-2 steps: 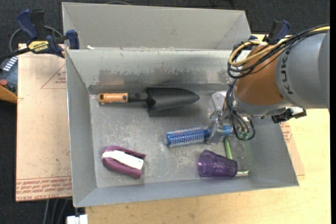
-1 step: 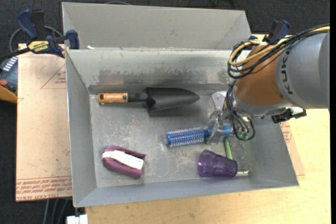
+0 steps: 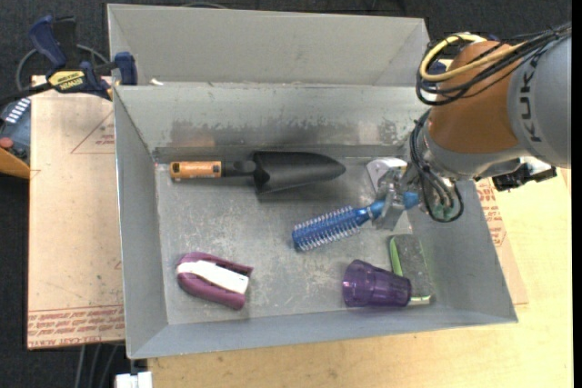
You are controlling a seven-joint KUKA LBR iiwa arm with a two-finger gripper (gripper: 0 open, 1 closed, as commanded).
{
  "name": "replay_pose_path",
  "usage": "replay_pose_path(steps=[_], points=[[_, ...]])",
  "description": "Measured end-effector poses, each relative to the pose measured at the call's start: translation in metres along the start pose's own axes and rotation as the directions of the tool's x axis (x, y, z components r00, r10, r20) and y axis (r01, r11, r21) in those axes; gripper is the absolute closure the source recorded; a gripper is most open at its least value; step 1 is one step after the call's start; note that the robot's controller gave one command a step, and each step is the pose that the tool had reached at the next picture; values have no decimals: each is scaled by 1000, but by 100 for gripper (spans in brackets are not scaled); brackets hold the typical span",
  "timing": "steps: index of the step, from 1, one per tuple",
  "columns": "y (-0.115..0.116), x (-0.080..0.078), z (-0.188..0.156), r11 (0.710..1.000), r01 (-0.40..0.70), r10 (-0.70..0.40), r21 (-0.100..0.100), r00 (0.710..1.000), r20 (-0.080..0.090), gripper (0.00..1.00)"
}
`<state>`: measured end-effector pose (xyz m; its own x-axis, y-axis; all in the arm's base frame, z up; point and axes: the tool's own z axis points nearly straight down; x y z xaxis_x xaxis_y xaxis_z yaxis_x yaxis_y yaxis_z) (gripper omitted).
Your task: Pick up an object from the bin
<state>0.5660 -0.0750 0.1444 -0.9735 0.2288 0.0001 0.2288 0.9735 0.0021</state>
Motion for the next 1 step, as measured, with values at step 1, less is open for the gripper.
replay_pose_path(steps=[1], points=[[1, -1, -61, 1000, 2, -2, -1, 1000, 12, 100]])
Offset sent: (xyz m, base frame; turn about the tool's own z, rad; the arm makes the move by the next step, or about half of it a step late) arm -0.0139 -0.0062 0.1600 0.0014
